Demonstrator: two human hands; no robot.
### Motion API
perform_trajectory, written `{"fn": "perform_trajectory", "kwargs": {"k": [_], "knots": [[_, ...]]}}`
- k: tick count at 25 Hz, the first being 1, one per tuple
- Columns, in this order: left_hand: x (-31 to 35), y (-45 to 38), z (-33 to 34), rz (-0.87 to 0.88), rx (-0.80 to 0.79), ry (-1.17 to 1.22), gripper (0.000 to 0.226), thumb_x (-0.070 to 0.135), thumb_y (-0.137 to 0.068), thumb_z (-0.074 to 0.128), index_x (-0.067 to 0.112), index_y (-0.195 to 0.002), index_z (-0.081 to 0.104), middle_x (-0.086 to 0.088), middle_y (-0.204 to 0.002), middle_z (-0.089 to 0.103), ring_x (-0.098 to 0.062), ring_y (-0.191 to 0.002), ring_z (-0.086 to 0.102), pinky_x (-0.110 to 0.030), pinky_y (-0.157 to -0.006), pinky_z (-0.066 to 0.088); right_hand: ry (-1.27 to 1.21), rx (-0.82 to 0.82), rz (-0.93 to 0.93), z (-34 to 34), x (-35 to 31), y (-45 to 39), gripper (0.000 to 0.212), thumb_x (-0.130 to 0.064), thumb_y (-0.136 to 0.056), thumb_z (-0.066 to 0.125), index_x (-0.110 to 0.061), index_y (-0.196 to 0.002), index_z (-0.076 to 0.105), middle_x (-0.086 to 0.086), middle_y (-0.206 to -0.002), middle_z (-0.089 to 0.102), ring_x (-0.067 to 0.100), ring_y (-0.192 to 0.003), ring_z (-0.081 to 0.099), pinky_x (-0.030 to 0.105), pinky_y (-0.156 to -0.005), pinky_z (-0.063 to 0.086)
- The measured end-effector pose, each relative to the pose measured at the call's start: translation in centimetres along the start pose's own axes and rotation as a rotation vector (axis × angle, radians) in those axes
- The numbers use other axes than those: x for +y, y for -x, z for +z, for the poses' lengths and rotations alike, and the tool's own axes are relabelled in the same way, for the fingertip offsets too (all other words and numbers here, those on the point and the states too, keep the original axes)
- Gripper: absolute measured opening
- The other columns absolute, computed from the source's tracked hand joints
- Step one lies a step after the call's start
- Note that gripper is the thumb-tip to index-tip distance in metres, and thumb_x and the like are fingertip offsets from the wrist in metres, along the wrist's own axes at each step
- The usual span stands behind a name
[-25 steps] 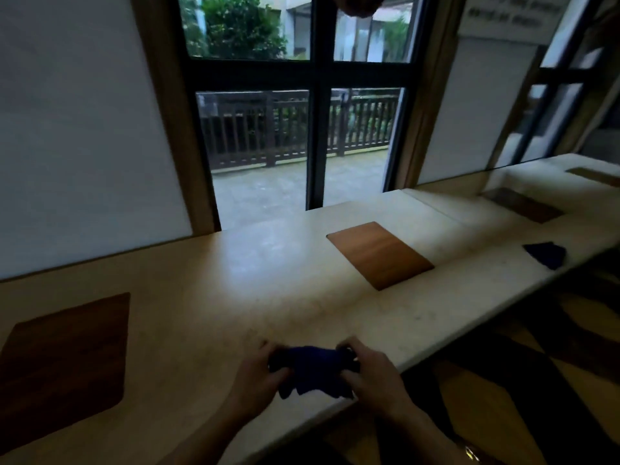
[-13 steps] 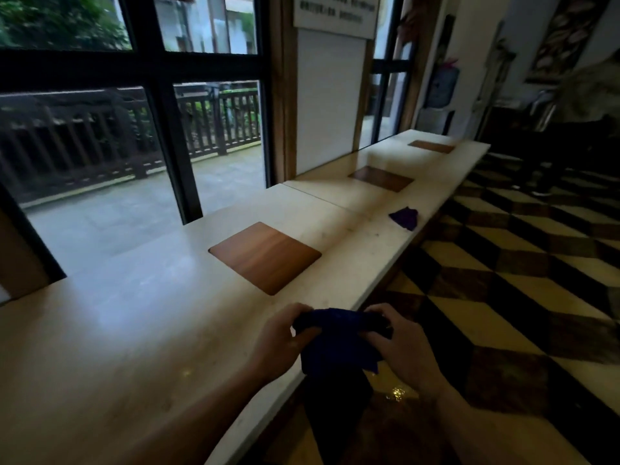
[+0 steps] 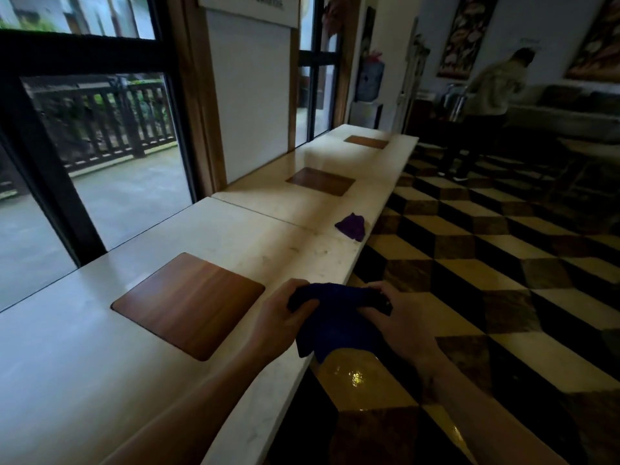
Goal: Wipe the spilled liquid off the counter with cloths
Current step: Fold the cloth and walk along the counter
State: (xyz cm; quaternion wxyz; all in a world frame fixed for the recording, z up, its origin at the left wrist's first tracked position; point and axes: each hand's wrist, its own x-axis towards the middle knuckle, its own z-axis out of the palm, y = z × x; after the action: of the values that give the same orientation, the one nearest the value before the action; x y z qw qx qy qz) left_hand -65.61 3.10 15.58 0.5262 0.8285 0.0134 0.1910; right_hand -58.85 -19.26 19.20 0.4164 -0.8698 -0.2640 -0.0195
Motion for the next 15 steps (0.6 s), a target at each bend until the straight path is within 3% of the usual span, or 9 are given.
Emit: {"fn": "perform_trajectory", "kwargs": {"k": [4,8,15], "knots": [[-1.2,-5.8,1.5,-0.001,-0.015,0.051,0.024,0.046,-0.092,0.059,0.039,-0.114,0.056,0.008,-0.106,0.068,-0.009,-0.093,0.067,-0.043,-0.074,0.061,0.016,0.047,0.02,-1.0,1.4,-4.4,0.028,-0.023,-0.092,0.067,-0.035,-0.112,0.053,-0.03,-0.091,0.051,-0.007,-0.078,0.054,0.005,-0.067,0.043],[-2.2,-11.1,4.2,-0.021,-0.029,0.109,0.04,0.062,-0.084,0.057,0.036,-0.114,0.057,0.007,-0.106,0.068,-0.014,-0.092,0.069,-0.046,-0.073,0.061,-0.015,0.083,0.071,-2.3,4.5,-8.6,0.026,-0.027,-0.092,0.065,-0.039,-0.113,0.054,-0.029,-0.095,0.054,-0.002,-0.086,0.057,0.01,-0.064,0.045],[-3.2,-22.4,12.2,-0.013,-0.036,0.085,0.017,0.031,-0.098,0.054,0.031,-0.115,0.058,0.008,-0.106,0.067,-0.009,-0.092,0.068,-0.04,-0.075,0.062,-0.151,0.107,0.122,-6.1,14.2,-18.2,0.023,-0.023,-0.093,0.065,-0.038,-0.11,0.058,-0.022,-0.101,0.06,-0.012,-0.091,0.056,0.006,-0.068,0.045]]}}
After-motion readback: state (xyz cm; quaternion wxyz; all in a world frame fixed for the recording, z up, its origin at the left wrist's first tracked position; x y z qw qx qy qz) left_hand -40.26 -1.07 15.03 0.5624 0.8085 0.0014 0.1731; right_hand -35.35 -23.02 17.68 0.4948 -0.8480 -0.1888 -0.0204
